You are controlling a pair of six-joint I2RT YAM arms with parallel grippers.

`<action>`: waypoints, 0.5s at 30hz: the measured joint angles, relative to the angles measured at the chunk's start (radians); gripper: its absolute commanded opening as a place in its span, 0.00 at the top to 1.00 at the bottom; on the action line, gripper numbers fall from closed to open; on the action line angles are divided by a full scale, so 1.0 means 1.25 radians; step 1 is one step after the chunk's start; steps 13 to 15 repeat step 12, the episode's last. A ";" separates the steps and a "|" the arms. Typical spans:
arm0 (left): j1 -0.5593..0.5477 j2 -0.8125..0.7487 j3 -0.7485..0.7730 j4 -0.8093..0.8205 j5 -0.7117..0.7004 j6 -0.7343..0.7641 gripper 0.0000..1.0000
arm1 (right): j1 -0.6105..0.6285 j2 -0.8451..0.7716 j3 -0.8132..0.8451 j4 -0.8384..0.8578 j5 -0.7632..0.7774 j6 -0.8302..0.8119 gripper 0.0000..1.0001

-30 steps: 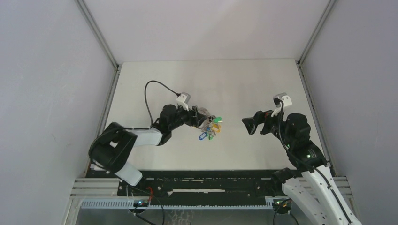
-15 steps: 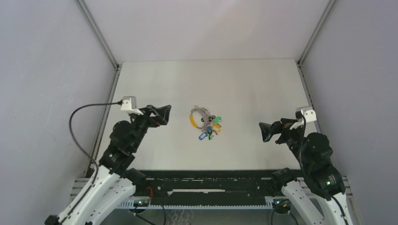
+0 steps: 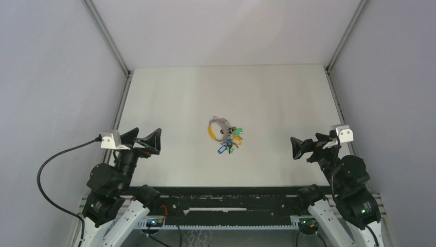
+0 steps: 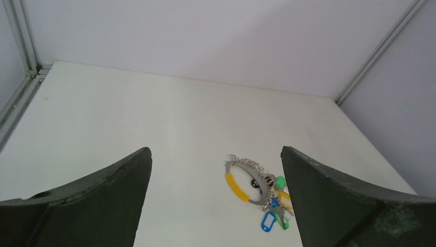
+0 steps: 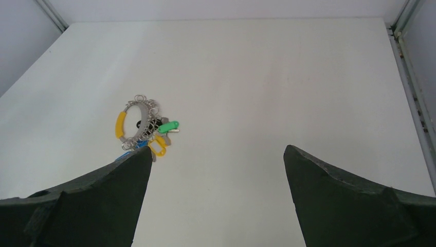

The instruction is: Put the keys on the keyring

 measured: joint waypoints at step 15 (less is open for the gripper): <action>0.000 0.003 -0.060 -0.010 -0.001 0.017 0.00 | 0.000 0.000 -0.016 0.002 0.000 -0.006 0.00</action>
